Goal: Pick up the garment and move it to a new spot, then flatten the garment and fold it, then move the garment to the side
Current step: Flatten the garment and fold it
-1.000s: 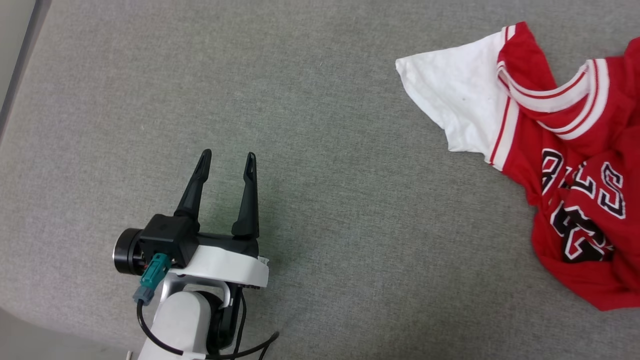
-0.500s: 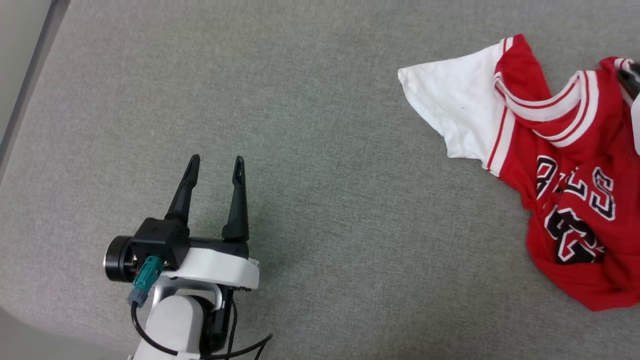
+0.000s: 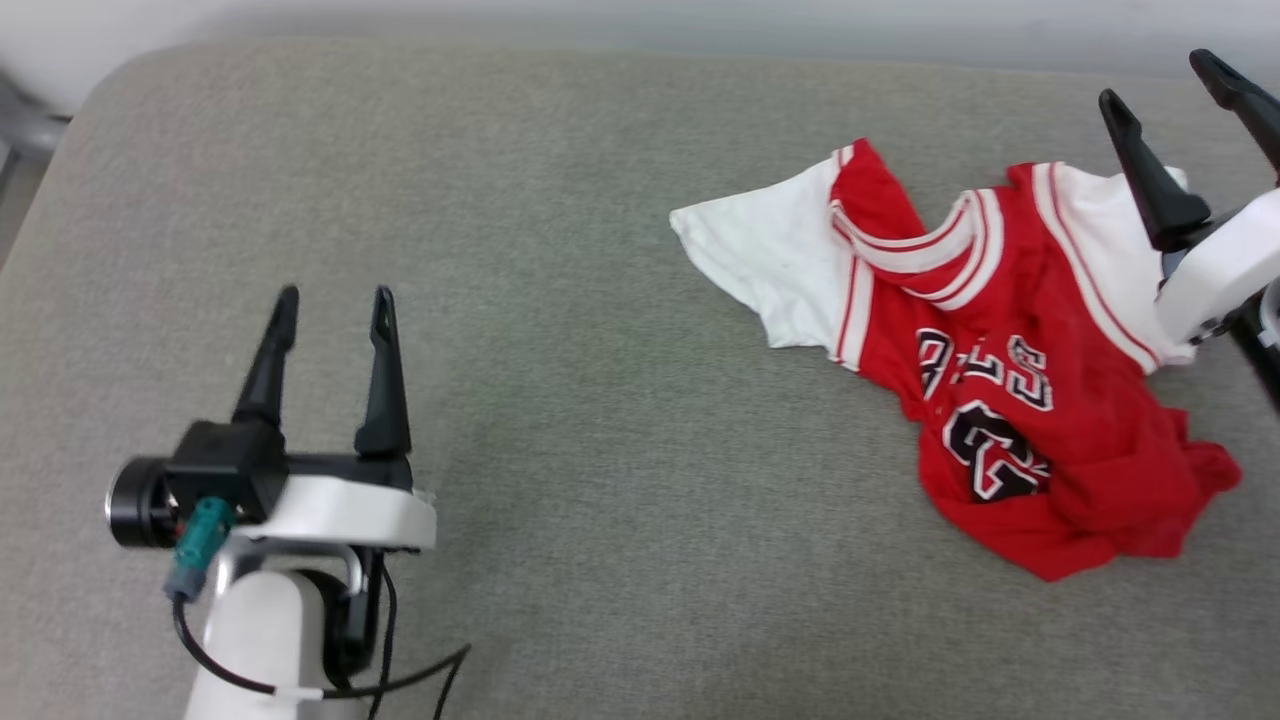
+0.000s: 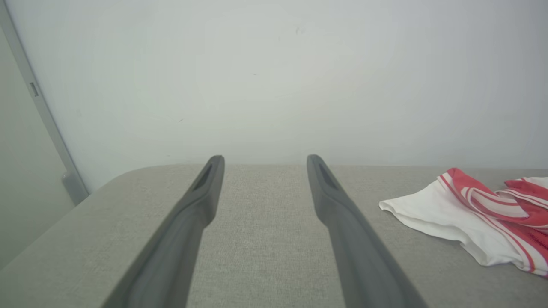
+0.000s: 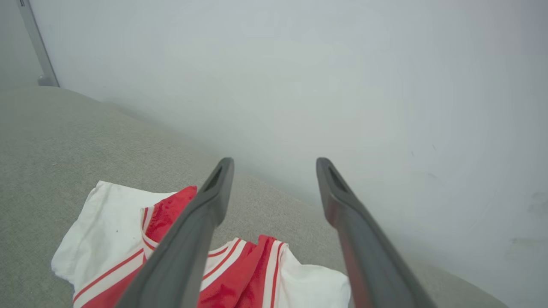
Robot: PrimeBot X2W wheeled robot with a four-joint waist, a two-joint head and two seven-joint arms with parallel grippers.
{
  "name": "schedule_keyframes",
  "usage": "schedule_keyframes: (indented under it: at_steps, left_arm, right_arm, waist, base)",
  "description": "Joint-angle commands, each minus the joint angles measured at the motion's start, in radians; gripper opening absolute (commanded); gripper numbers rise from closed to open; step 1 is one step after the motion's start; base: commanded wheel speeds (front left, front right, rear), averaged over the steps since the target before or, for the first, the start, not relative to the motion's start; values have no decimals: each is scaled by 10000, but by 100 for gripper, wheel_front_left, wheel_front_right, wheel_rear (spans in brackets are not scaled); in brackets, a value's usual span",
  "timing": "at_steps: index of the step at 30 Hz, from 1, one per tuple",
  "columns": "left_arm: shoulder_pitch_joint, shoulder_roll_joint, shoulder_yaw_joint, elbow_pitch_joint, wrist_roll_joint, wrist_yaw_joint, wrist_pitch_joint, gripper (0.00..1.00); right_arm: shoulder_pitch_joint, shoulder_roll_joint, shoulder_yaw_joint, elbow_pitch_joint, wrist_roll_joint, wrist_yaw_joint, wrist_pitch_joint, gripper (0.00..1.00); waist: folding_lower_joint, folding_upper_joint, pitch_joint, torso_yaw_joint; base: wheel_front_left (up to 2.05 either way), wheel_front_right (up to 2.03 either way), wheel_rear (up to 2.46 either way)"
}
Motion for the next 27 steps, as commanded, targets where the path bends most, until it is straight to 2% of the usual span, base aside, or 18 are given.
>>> schedule_keyframes:
  at_steps: [1,7,13,14,18,21,24,27]
  left_arm:
    - [-336,101,144,-74,66,-139,-26,100]
    - [-1482,472,148,373,236,-508,-26,100]
    - [-3004,1043,-357,1160,335,-742,-25,100]
    - [-3004,1043,-357,1160,335,-742,-25,100]
    - [-4218,1405,-929,1991,140,-809,9,100]
    - [-5196,1683,-1610,2671,-211,-821,500,100]
    - [-6098,2128,-2641,3310,-895,-819,1330,100]
    - [-6956,2550,-3808,3838,-1826,-822,2624,100]
  right_arm:
    - [553,444,-538,-227,-439,-9,-405,100]
    - [2477,1889,-2911,-1276,-1666,-9,-1358,100]
    - [4255,3190,-4409,-2819,-2427,-10,-1677,100]
    - [4255,3190,-4409,-2819,-2427,-10,-1677,100]
    - [5218,3893,-4872,-3604,-2726,-9,-1774,100]
    - [5684,4257,-5028,-3969,-2898,-10,-1802,100]
    - [5998,4508,-5038,-4087,-3048,-10,-1827,100]
    - [6143,4649,-5012,-4136,-3095,-9,-1867,100]
  waist:
    - [1,0,-249,-351]
    - [1,0,-348,-707]
    - [1,0,-239,-1180]
    - [1,0,-239,-1180]
    - [1,0,-84,-1472]
    - [1,0,80,-1683]
    - [1,0,255,-1903]
    - [1,0,425,-2115]
  base:
    - [0,0,0]
    - [0,0,0]
    - [0,0,0]
    - [0,0,0]
    - [0,0,0]
    - [0,0,0]
    - [0,0,0]
    - [0,0,0]
